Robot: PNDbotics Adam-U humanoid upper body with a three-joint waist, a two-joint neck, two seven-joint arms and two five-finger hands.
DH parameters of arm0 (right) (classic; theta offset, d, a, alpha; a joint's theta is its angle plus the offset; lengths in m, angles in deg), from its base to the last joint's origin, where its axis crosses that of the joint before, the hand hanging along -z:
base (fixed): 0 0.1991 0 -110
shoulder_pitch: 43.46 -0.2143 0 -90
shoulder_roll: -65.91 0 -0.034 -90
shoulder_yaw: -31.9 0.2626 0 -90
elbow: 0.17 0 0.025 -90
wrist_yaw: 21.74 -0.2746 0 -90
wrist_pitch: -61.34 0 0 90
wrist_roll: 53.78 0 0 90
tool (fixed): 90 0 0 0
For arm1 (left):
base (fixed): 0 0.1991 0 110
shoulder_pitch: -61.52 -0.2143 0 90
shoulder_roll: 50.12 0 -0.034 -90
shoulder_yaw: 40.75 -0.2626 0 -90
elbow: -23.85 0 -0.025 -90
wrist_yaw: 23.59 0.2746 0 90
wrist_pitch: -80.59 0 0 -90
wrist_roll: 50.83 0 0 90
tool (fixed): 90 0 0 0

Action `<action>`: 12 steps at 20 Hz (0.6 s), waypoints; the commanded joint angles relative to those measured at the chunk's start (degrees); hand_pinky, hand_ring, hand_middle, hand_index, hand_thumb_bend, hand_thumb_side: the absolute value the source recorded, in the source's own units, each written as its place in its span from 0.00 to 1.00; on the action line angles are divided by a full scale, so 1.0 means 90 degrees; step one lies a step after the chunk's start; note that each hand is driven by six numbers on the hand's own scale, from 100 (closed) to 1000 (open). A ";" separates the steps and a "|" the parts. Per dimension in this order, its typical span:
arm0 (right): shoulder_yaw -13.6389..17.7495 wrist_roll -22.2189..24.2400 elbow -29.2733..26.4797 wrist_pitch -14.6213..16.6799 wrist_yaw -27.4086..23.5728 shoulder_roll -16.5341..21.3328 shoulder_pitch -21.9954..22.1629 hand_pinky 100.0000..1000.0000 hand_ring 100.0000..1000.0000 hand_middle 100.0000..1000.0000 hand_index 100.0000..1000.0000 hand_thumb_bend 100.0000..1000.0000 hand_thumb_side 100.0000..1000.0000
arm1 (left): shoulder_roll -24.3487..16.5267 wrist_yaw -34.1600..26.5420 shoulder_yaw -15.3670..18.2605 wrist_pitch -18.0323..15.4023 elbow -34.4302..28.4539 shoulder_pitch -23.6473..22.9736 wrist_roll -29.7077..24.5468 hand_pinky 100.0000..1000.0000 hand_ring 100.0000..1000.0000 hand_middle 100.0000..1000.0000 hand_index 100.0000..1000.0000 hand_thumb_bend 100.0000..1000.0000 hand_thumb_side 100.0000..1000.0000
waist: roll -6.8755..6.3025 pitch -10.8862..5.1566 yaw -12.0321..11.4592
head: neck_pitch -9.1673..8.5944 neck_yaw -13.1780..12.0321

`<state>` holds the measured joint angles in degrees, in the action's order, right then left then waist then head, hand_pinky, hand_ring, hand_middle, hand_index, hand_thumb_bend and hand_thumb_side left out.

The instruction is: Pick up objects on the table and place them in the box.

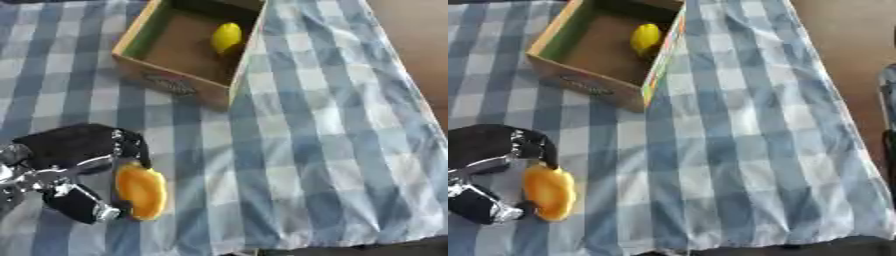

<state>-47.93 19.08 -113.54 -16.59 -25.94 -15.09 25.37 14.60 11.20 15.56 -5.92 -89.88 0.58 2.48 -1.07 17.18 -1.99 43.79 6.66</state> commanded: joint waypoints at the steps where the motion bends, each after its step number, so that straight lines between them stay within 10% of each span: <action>1: 0.0048 0.0009 -0.0136 -0.0006 -0.0053 0.0111 -0.0064 0.71 0.84 0.67 0.70 0.00 0.61 | -0.0056 0.0158 -0.0002 0.0047 -0.0096 0.0030 -0.0201 0.78 0.76 0.72 0.75 0.33 0.04 | 0.0017 -0.0093 0.0009 | -0.0047 -0.0017; 12: 0.0046 0.0028 -0.0136 -0.0028 -0.0062 0.0113 -0.0047 0.70 0.84 0.67 0.70 0.00 0.61 | -0.0026 0.0631 0.0034 -0.0072 -0.0096 -0.0022 -0.0022 0.81 0.79 0.76 0.90 0.47 0.08 | 0.0013 -0.0050 0.0026 | -0.0063 0.0022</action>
<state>-47.93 19.29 -113.54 -16.81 -26.07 -15.14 25.40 15.54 16.18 15.24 -6.28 -89.88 0.13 1.64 -0.96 17.61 -1.80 43.75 6.71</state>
